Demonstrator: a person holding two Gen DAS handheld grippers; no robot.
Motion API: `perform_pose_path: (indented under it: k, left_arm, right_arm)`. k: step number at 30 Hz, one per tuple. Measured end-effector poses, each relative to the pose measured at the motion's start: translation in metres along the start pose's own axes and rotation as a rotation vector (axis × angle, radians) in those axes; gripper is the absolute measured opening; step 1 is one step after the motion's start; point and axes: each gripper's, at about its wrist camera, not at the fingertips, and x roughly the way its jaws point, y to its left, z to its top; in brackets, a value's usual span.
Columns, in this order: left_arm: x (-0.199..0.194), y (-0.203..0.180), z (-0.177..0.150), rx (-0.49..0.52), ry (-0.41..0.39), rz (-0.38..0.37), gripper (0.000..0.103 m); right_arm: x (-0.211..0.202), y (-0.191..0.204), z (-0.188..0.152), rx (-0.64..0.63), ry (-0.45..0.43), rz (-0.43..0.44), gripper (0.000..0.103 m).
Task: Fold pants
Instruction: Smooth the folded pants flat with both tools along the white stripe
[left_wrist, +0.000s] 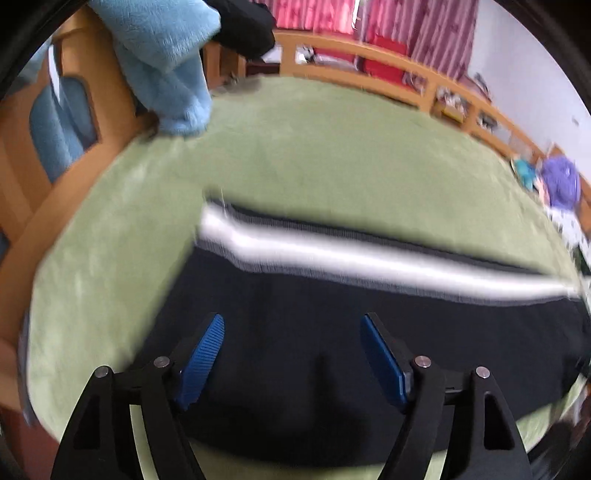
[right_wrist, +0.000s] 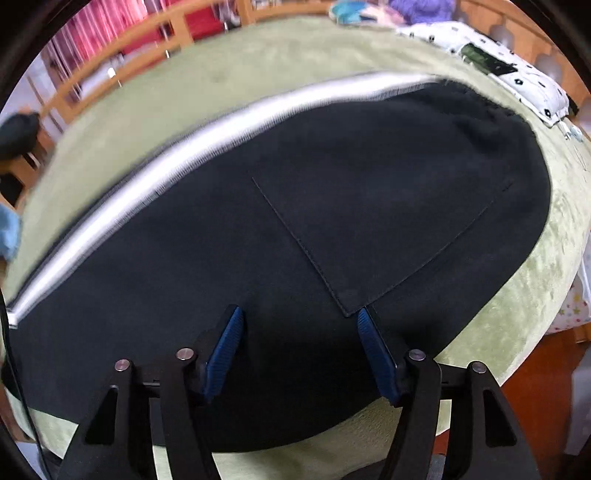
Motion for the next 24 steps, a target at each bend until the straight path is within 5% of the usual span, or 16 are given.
perform_pose_path:
  k: [2,3,7,11,16,20,24]
  left_arm:
    - [0.026,0.006,-0.026,-0.033,0.131,0.063,0.075]
    - [0.028,0.013,-0.040,-0.079,0.133,0.046,0.076]
    - [-0.005,0.018,-0.043,-0.102,0.120,0.035,0.074]
    - [-0.036,0.019,-0.040,-0.108,0.041,-0.006,0.074]
    - [-0.025,-0.004,-0.038,-0.122,0.014,-0.099,0.074]
    - [0.017,-0.023,-0.053,-0.088,0.113,-0.014,0.074]
    - [0.004,-0.042,-0.059,0.012,0.076,0.087,0.075]
  right_arm:
    - [-0.011,0.004,-0.011,-0.039,-0.025,0.026,0.065]
    - [-0.011,0.007,-0.016,-0.074,-0.006,0.026,0.065]
    - [-0.014,0.005,-0.036,-0.129,0.016,-0.038,0.065]
    - [-0.035,-0.007,-0.049,-0.055,-0.040,-0.004,0.065]
    - [-0.035,0.024,-0.065,-0.048,-0.056,0.170,0.065]
    - [-0.013,0.061,-0.079,-0.179,-0.017,0.126,0.065]
    - [-0.011,0.077,-0.097,-0.314,-0.045,0.044,0.064]
